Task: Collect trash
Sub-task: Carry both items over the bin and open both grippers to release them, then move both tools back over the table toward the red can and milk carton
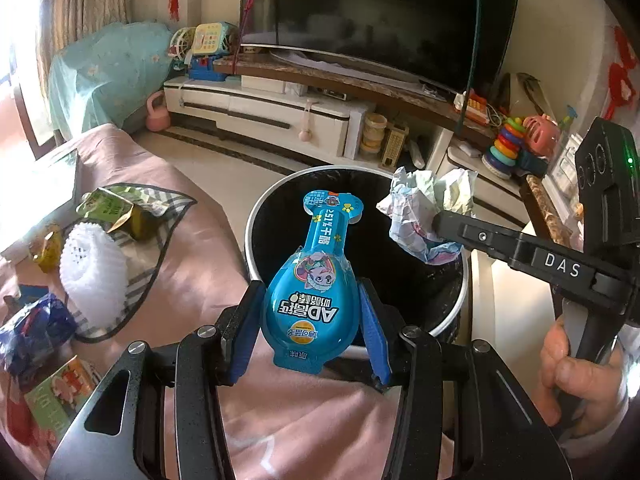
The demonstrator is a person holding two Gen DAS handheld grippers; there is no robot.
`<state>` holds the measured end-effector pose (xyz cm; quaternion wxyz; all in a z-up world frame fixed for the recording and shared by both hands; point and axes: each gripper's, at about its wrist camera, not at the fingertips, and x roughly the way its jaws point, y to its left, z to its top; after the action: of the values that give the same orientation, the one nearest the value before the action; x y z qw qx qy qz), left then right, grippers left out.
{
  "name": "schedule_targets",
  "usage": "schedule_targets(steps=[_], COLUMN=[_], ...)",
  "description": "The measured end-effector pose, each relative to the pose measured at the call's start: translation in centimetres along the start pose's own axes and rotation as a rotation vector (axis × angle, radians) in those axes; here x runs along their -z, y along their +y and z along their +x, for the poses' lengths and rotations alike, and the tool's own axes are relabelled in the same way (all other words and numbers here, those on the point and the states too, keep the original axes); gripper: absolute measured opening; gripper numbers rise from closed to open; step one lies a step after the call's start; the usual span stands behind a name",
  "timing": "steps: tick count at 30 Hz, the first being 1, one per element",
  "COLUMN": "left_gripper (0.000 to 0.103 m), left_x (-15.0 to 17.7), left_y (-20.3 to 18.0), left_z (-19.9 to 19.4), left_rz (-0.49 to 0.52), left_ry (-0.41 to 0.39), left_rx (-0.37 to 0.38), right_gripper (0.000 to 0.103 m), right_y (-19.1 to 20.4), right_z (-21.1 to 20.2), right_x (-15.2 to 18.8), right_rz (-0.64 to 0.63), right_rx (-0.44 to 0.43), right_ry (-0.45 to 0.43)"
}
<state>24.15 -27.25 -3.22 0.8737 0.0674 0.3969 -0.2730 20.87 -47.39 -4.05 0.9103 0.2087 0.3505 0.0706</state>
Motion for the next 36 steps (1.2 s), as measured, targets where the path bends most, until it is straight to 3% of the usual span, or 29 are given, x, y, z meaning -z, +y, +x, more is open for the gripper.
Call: schedule_targets(steps=[13, 17, 21, 26, 29, 36], left_gripper=[0.048, 0.064, 0.07, 0.072, 0.073, 0.073], left_x=[-0.7, -0.5, 0.3, 2.4, 3.8, 7.9], left_y=[-0.4, 0.1, 1.0, 2.3, 3.3, 6.5], left_z=[1.3, 1.0, -0.2, -2.0, -3.1, -6.2], left_rz=[-0.001, -0.026, -0.049, -0.079, -0.102, -0.17], left_ry=[0.019, 0.019, 0.005, -0.001, -0.001, -0.005], left_rx=[0.019, 0.022, 0.021, 0.003, -0.007, -0.055], right_gripper=[0.03, 0.056, 0.062, 0.081, 0.088, 0.09], right_y=[-0.7, -0.9, -0.8, 0.7, 2.0, 5.4], right_z=[0.9, 1.2, 0.8, 0.1, -0.1, 0.0], right_x=[-0.7, -0.8, -0.6, 0.3, 1.3, 4.2], right_rz=[-0.002, 0.012, 0.023, 0.018, 0.004, -0.027], right_rx=[0.016, 0.002, -0.009, -0.034, -0.048, -0.085], right_ry=[0.024, 0.029, 0.016, -0.004, -0.004, 0.02])
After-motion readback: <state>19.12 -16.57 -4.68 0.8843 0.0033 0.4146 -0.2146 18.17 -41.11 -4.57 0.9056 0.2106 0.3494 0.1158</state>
